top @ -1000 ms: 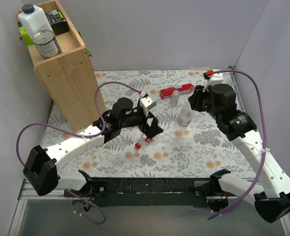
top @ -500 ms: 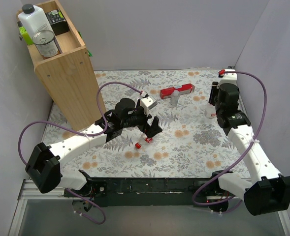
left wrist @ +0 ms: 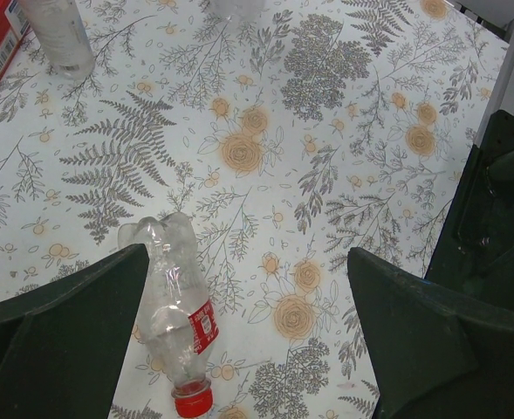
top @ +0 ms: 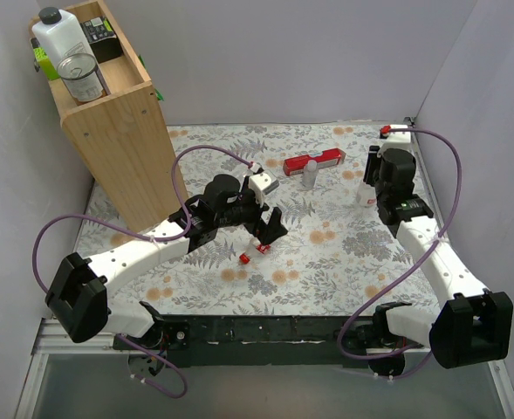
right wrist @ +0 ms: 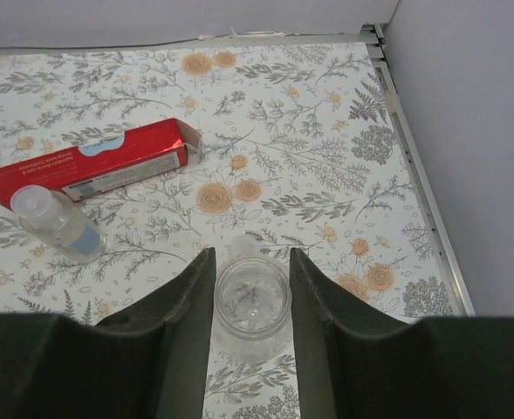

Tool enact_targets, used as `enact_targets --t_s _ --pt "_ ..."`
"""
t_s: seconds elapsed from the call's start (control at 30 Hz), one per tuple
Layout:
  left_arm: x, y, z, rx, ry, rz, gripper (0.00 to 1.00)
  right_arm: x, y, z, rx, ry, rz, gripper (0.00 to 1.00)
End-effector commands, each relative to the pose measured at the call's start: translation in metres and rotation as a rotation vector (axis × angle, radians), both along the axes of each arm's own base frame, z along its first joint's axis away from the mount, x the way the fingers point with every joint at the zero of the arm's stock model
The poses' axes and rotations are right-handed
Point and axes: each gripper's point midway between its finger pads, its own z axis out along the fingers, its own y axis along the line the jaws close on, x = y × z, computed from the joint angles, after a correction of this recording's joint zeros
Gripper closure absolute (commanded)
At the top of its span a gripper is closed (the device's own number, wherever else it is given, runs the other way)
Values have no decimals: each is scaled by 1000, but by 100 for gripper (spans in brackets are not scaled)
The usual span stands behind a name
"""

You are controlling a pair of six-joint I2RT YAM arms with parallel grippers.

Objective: Unscrew the bottle caps

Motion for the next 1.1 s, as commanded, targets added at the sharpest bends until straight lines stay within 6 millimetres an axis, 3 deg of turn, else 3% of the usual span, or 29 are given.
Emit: enact_targets --t_s 0.0,0.23,0.33,0.37,0.47,0.57,0.6,0.93,1.07 --pt "4 -3 16 -22 -33 -6 2 5 -3 0 21 -44 -12 99" --pt "5 -3 11 -13 -23 -8 2 -1 -8 -20 14 -1 -35 99" --pt "5 -4 10 -11 -23 -10 2 -5 -9 -20 15 -1 -34 77" --pt "5 -4 9 -7 -18 -9 2 -6 -8 -19 17 -1 -31 63" --pt "6 -5 7 -4 -14 -9 2 -8 -9 -16 19 -4 -33 40" --pt "7 -5 5 2 -11 -8 2 -8 -8 -9 21 -15 -33 32" --pt "6 -5 4 1 -7 -10 2 -6 -8 -6 23 -20 -35 25" --pt "5 -6 2 5 2 -22 2 -4 -16 14 -5 -47 -66 12" --pt "4 -8 -2 12 12 -28 2 -8 -30 27 -16 -65 -148 10"
